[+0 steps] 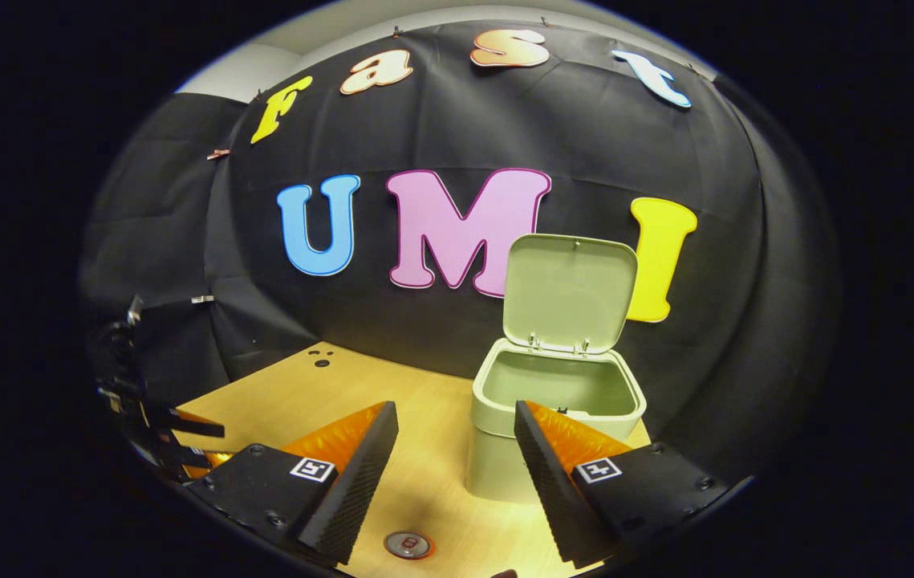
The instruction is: Press the lid of the desktop garbage bin to open it, pick up the crumpled paper on the desktop and throw it into the bin, then pick up the pop can on the desktop and drop it into the bin, and finally close the garbage bin lid.
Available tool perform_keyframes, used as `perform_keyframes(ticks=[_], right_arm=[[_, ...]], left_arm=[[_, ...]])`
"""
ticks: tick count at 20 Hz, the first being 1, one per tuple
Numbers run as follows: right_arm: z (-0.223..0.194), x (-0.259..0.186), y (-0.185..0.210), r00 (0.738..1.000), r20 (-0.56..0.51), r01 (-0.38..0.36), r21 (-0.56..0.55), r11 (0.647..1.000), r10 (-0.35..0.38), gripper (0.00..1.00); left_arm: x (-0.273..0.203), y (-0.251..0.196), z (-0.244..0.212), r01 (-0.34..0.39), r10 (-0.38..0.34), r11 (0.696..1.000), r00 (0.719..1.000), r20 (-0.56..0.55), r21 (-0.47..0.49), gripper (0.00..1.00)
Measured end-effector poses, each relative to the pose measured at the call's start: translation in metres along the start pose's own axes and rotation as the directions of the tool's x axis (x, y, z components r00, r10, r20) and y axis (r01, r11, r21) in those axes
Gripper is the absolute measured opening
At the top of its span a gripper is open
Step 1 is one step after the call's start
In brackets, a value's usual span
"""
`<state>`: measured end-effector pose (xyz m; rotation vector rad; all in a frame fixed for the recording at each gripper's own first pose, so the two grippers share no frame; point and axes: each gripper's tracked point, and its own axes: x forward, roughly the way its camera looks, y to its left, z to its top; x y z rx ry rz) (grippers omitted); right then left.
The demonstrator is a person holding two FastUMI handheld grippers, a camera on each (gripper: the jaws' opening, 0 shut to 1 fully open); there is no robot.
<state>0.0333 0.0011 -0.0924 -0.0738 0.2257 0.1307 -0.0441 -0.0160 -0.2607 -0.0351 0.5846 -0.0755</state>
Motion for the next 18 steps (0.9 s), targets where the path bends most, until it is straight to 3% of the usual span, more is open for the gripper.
perform_keyframes(ticks=[9,18], right_arm=[[-0.001,-0.011,-0.011,1.000,-0.009,0.027,0.000,1.000,-0.027,0.93],[-0.016,-0.027,-0.024,0.996,-0.052,0.066,-0.003,0.998,-0.066,0.93]], left_arm=[[0.039,-0.007,-0.103,0.012,-0.037,0.995,0.967,-0.254,-0.100,0.91],[0.056,-0.013,-0.118,0.045,-0.069,0.995,0.952,-0.300,-0.087,0.83]])
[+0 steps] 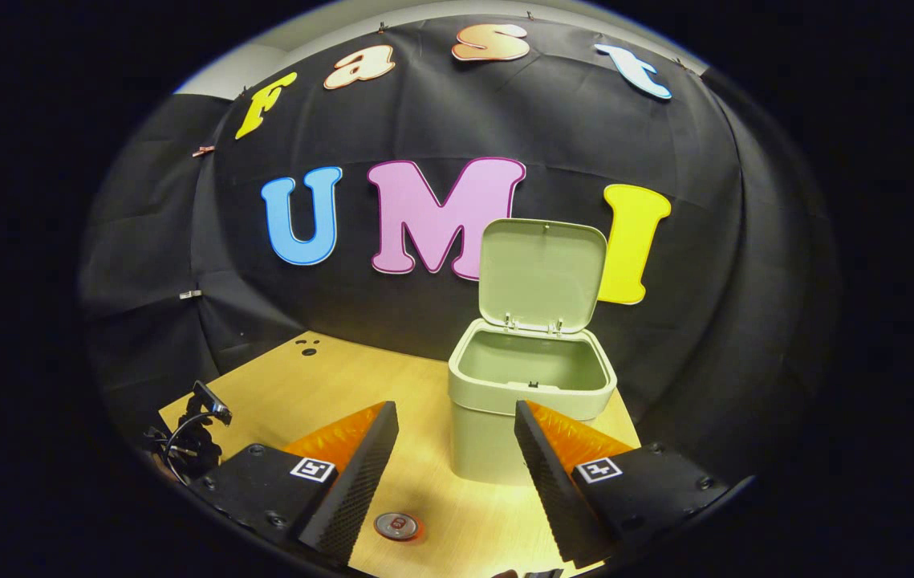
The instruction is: Press the lid of the desktop garbage bin to open it, pick up the crumpled paper on the desktop and throw it into the bin, then pick up the pop can on the desktop and drop it into the bin, and finally close the garbage bin lid.
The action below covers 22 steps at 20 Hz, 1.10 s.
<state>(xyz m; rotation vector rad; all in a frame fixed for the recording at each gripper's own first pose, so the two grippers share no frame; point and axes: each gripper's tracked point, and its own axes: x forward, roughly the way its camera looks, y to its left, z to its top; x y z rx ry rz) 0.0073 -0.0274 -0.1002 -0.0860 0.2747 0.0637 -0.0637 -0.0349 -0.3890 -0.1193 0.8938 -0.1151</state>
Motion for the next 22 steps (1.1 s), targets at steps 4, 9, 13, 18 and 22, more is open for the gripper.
perform_keyframes(ticks=[4,9,13,18,22], right_arm=[[-0.004,-0.004,-0.006,1.000,-0.009,0.012,0.001,1.000,-0.012,0.93],[-0.006,-0.005,-0.013,1.000,-0.017,0.023,0.008,1.000,-0.023,0.93],[-0.009,-0.005,-0.013,1.000,-0.022,0.022,0.007,1.000,-0.022,0.93],[-0.012,-0.003,-0.009,1.000,-0.022,0.013,0.020,1.000,-0.013,0.93],[-0.011,-0.003,-0.011,1.000,-0.013,0.016,0.017,1.000,-0.016,0.93]], left_arm=[[0.008,-0.004,-0.006,0.012,-0.012,1.000,0.999,-0.034,0.001,0.81],[0.015,0.003,-0.013,-0.001,0.001,1.000,0.999,-0.052,0.001,0.49],[0.013,0.002,-0.009,0.024,-0.025,0.999,0.999,-0.039,-0.028,0.35],[0.005,0.003,-0.001,0.056,-0.057,0.997,0.998,-0.023,-0.049,0.33],[-0.011,0.000,0.022,0.072,-0.071,0.996,0.997,0.031,-0.054,0.31]])
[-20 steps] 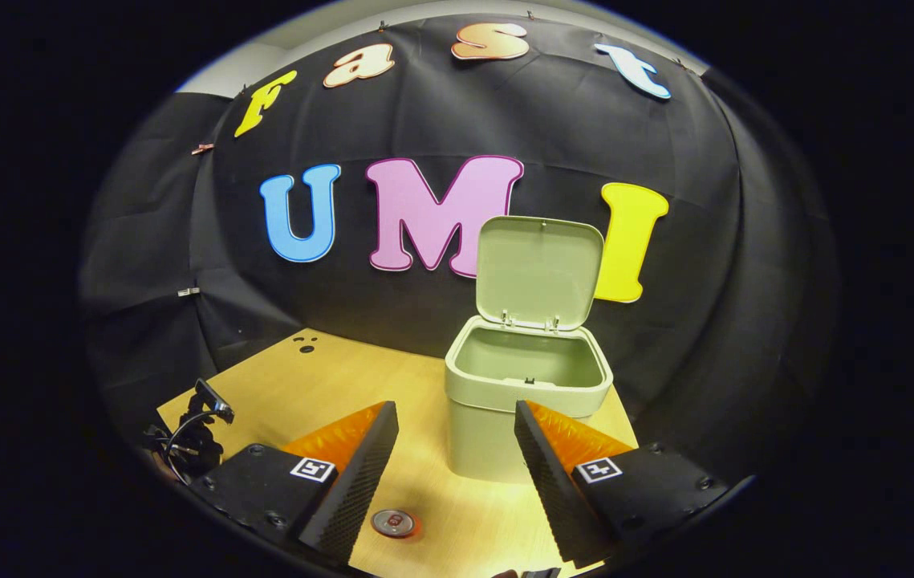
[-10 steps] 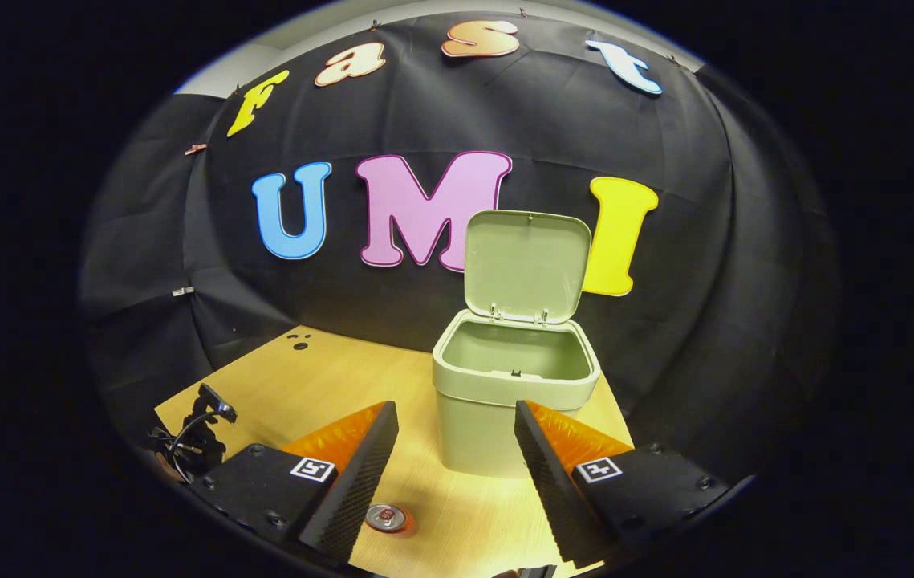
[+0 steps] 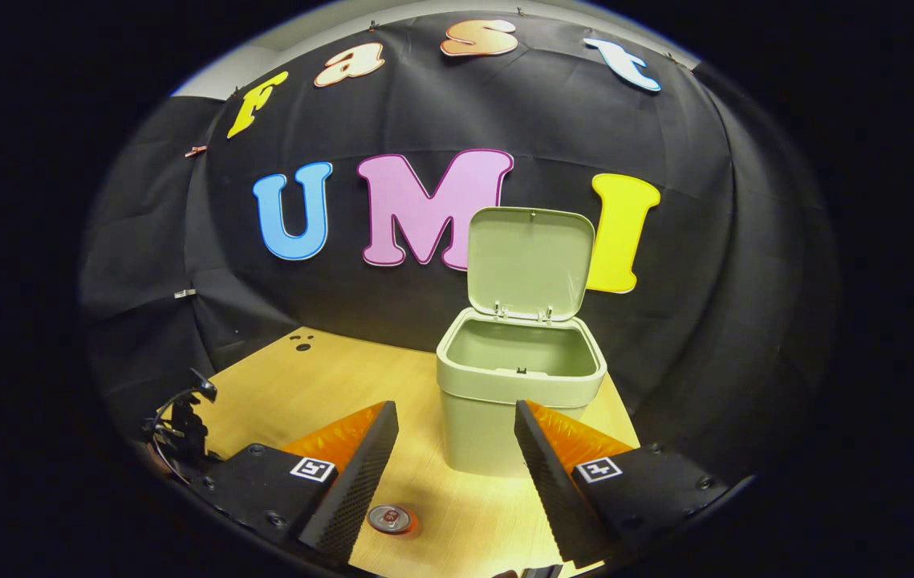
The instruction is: Press the lid of the desktop garbage bin to open it, pick up the crumpled paper on the desktop and throw it into the bin, then pick up the pop can on the desktop and drop it into the bin, and finally close the garbage bin lid.
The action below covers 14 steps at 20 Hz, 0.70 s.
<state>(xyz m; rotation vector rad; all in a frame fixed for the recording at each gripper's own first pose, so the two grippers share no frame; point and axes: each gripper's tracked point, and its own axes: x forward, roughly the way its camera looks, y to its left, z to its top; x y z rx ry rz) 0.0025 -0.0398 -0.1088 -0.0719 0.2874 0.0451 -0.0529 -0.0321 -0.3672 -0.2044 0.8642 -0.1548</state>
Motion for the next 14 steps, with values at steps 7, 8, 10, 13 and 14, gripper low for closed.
perform_keyframes(ticks=[7,8,10,13,14], right_arm=[[-0.002,-0.001,-0.001,1.000,0.004,-0.001,0.009,1.000,0.000,0.93],[-0.004,-0.001,-0.001,1.000,0.001,-0.001,0.006,1.000,0.001,0.93],[-0.006,-0.002,0.000,1.000,-0.003,-0.002,0.004,1.000,0.002,0.93],[-0.011,-0.004,0.001,1.000,-0.009,-0.001,0.008,1.000,0.001,0.93],[-0.012,-0.004,0.001,1.000,-0.012,0.001,0.008,1.000,0.000,0.93]], left_arm=[[-0.039,-0.023,0.077,0.059,-0.059,0.998,0.982,0.180,0.004,0.31],[-0.046,-0.028,0.089,0.068,-0.068,0.998,0.976,0.207,0.005,0.31],[-0.063,-0.035,0.113,0.078,-0.081,0.997,0.960,0.266,0.022,0.31],[-0.087,-0.051,0.153,0.095,-0.114,0.993,0.928,0.356,0.068,0.31],[-0.096,-0.058,0.167,0.101,-0.127,0.991,0.913,0.387,0.088,0.31]])
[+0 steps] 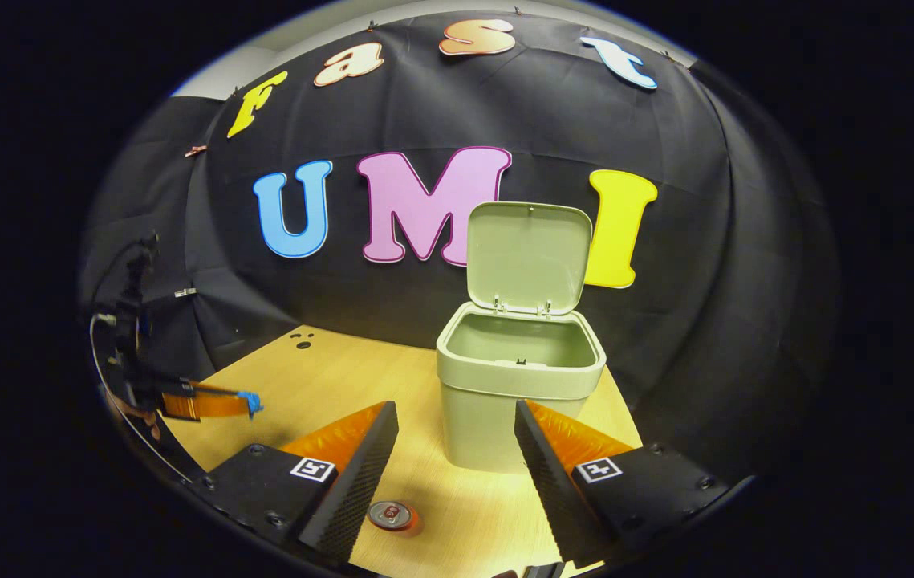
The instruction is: Press the lid of the desktop garbage bin to open it, pick up the crumpled paper on the desktop and throw it into the bin, then pick up the pop can on the desktop and drop it into the bin, and finally close the garbage bin lid.
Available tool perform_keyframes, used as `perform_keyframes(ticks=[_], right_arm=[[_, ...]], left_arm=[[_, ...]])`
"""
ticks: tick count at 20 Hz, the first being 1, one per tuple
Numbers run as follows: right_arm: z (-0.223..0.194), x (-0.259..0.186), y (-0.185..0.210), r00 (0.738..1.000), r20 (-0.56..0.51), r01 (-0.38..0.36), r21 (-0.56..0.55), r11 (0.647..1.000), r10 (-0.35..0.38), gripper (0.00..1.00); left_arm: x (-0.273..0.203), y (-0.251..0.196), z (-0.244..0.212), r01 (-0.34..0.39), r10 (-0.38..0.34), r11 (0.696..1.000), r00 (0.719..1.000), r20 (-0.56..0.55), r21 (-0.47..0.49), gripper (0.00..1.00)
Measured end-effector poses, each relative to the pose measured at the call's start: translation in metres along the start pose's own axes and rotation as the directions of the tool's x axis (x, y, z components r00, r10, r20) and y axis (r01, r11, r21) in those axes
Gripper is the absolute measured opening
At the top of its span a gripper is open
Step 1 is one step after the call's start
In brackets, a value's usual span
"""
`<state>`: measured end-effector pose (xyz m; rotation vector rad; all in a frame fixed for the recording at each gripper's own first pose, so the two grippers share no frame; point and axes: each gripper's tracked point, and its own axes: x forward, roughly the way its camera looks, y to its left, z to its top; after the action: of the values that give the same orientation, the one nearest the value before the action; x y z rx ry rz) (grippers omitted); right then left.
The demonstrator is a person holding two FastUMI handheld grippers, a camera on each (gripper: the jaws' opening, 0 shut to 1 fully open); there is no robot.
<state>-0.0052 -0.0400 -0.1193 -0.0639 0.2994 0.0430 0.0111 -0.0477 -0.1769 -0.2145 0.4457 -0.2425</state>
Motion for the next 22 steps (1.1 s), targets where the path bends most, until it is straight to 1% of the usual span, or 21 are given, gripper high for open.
perform_keyframes(ticks=[1,2,5,8,11,14,15,16,17,22], right_arm=[[-0.002,-0.001,0.001,1.000,-0.003,0.000,-0.001,1.000,0.000,0.93],[-0.003,-0.002,0.001,1.000,-0.006,0.000,-0.003,1.000,0.000,0.93],[-0.006,-0.007,0.001,1.000,-0.012,0.006,-0.012,1.000,-0.006,0.93],[-0.009,-0.012,-0.002,1.000,-0.016,0.019,-0.011,1.000,-0.019,0.93],[-0.013,-0.021,-0.005,0.999,-0.023,0.038,-0.005,0.999,-0.038,0.93],[-0.021,-0.030,-0.008,0.998,-0.041,0.056,-0.005,0.998,-0.056,0.93],[-0.024,-0.033,-0.007,0.997,-0.048,0.060,-0.001,0.998,-0.060,0.93],[-0.027,-0.037,-0.007,0.997,-0.054,0.064,0.006,0.998,-0.063,0.93],[-0.030,-0.040,-0.008,0.996,-0.059,0.070,0.012,0.997,-0.070,0.93],[-0.041,-0.054,-0.011,0.992,-0.077,0.107,0.036,0.994,-0.105,0.93]], left_arm=[[-0.001,-0.006,0.018,0.011,-0.012,1.000,0.999,0.039,0.018,0.34],[-0.002,-0.011,0.034,0.023,-0.025,0.999,0.997,0.070,0.031,0.31],[-0.003,-0.035,0.082,0.066,-0.076,0.996,0.983,0.165,0.062,0.30],[-0.003,-0.062,0.127,0.116,-0.134,0.990,0.959,0.252,0.086,0.31],[0.001,-0.087,0.154,0.167,-0.197,0.979,0.931,0.306,0.120,0.31],[0.011,-0.119,0.175,0.225,-0.262,0.963,0.908,0.328,0.147,0.30],[0.018,-0.129,0.179,0.247,-0.285,0.957,0.901,0.327,0.154,0.27],[0.023,-0.139,0.182,0.266,-0.306,0.950,0.896,0.323,0.162,0.27],[0.032,-0.147,0.185,0.281,-0.323,0.944,0.891,0.318,0.172,0.30],[0.063,-0.189,0.192,0.350,-0.401,0.911,0.875,0.271,0.218,0.31]])
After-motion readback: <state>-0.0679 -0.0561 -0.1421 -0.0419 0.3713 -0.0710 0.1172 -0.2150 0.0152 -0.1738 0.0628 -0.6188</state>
